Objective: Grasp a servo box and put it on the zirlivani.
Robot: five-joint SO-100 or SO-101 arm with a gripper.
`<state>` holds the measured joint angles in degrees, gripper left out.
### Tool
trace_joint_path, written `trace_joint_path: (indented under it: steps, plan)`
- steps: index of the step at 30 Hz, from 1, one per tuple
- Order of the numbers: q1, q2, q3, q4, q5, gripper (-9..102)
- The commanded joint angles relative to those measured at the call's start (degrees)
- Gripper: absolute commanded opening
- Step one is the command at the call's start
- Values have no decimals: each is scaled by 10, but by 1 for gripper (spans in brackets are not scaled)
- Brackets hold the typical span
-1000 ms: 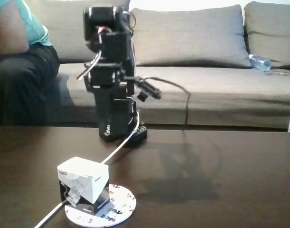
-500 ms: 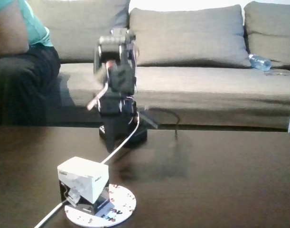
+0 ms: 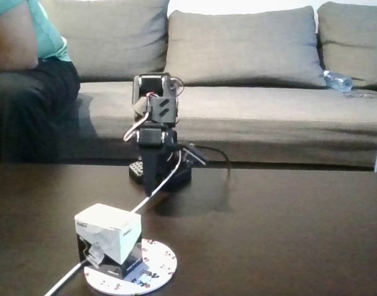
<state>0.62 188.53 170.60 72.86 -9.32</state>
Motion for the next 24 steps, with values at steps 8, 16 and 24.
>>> trace_joint_path:
  steps: [8,16,24]
  plan:
    - [4,34,-3,54,-6,0]
    - [0,35,-2,54,-8,0]
    - [-1,35,-2,54,-7,0]
